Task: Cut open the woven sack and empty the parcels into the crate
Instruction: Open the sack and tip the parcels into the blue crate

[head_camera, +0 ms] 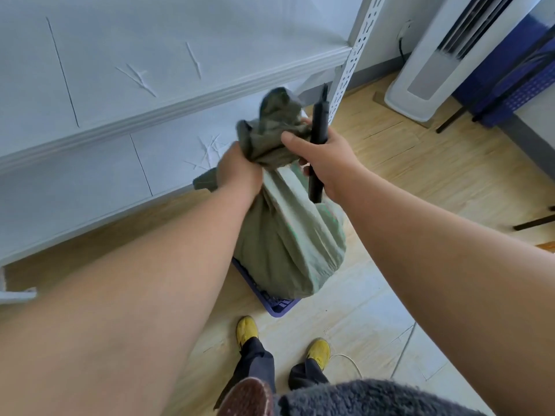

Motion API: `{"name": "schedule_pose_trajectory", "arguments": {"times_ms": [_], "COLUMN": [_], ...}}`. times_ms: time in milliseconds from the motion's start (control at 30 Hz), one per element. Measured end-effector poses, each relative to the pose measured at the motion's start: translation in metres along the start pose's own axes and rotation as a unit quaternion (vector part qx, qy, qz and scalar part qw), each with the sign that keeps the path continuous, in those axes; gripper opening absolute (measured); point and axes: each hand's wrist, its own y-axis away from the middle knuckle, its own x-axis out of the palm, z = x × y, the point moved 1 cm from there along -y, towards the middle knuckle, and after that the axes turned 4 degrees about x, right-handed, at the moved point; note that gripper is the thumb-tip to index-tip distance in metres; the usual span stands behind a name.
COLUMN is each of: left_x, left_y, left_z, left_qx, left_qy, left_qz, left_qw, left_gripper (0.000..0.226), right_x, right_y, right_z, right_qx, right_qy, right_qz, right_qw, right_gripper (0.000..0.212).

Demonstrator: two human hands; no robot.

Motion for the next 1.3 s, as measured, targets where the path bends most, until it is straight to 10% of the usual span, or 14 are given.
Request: {"name": "schedule_pose_trajectory", "arguments": {"times_ms": [400, 800, 967, 1100, 1300], "left_x": [-0.025, -0.037, 0.003, 0.048, 0.073], "left_y": [-0.012, -0.022, 0.005, 0.022, 0.002], "left_z": [-0.004, -0.001, 0.035, 0.039, 0.051], "left_qx": [-0.136, 0.021, 0.063, -0.072, -0.3], "left_qy": [0.133, 0.226, 0.072, 0.123, 0.287], "left_qz": [0.081, 0.327, 0.316, 0.085, 0.031], "left_qw": [0.978, 0.917, 0.944, 0.986, 0.909], "left_gripper": [0.014, 0.052, 0.112, 0.05, 0.038], "right_x": [0.013, 0.025, 0.028, 0.024, -0.028], "right_y": [-0.001, -0.021, -0.037, -0.048, -0.07], "right_z": [-0.023, -0.043, -0.041, -0.048, -0.102], "right_qx": [0.0, 0.065, 0.058, 0.043, 0.057], "right_qy": [0.102, -0.008, 0.015, 0.058, 0.226], "right_qz": [-0.029, -0.093, -0.029, 0.063, 0.033], "right_qw": [0.994, 0.994, 0.998, 0.995, 0.972], "right_gripper": [0.071, 0.023, 0.024, 0.03, 0.063]}}
